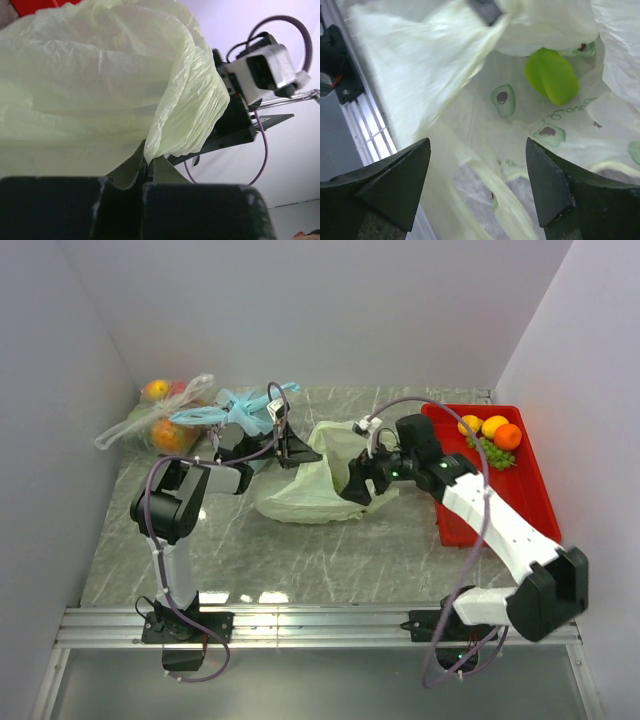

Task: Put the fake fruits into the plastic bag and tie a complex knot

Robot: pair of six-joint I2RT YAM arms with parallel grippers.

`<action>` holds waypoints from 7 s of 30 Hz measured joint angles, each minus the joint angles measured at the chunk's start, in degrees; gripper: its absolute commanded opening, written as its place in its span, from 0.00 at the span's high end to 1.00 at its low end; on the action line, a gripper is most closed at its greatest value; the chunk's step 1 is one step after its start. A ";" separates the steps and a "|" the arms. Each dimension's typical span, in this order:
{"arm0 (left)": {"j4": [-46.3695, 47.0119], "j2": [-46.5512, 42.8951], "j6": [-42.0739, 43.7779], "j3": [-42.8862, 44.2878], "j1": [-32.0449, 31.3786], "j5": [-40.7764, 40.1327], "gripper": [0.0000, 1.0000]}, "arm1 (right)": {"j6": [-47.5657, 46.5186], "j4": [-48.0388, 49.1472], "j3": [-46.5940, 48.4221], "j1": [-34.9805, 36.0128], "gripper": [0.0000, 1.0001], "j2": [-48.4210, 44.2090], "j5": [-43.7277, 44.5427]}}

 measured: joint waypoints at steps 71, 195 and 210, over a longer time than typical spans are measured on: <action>-86.25 -18.43 87.65 14.10 7.48 -4.39 0.01 | 28.48 5.31 -6.51 -13.81 1.00 4.22 -8.28; -112.93 -37.73 142.40 1.79 -23.78 -19.91 1.00 | -2.25 -22.91 29.42 -23.69 0.71 1.03 -17.70; -112.59 -38.07 142.33 1.62 -23.78 -19.98 1.00 | 2.38 -19.67 24.90 1.36 0.08 21.03 -5.79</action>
